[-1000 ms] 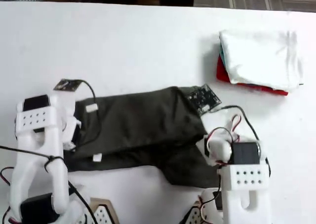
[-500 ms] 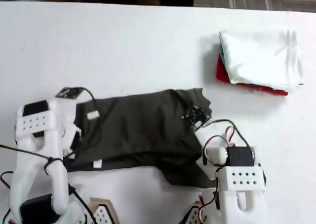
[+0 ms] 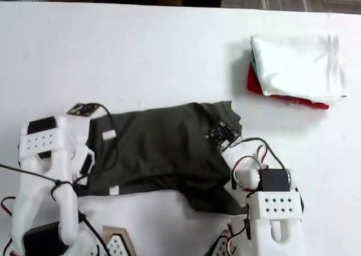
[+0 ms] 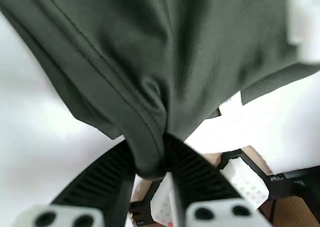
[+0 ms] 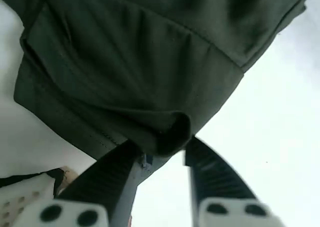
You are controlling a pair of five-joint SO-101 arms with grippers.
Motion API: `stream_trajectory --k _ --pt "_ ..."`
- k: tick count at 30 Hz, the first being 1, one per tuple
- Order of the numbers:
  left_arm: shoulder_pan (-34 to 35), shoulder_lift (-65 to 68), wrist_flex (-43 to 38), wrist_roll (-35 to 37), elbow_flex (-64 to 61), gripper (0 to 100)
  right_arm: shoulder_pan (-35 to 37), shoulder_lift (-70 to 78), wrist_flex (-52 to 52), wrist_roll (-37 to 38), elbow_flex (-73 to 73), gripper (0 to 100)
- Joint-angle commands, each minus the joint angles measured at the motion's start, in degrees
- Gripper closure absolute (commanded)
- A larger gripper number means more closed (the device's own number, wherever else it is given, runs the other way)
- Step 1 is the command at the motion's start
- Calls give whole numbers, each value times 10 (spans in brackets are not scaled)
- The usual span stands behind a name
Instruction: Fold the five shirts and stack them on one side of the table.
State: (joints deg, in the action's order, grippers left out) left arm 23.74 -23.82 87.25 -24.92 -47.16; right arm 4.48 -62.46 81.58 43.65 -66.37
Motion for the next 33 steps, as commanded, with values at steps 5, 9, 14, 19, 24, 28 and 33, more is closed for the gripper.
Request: stream_trajectory --k 5,9,14,19,24,28,33 --pt "41 -14 1 -6 127 763 -2 -13 14 0 104 797" --pt "61 -13 1 -3 221 762 -6 -7 9 -52 222 798" --pt "27 3 -33 59 256 998 30 32 -98 -146 256 996" --pt "-55 121 -54 93 262 974 100 177 -184 -170 260 981" --pt "-57 274 -111 113 282 976 123 344 -290 -170 259 979" --pt "-32 377 -109 114 349 976 124 469 -375 -170 260 979" --pt "-11 491 -91 112 466 976 121 608 -422 -170 300 979"
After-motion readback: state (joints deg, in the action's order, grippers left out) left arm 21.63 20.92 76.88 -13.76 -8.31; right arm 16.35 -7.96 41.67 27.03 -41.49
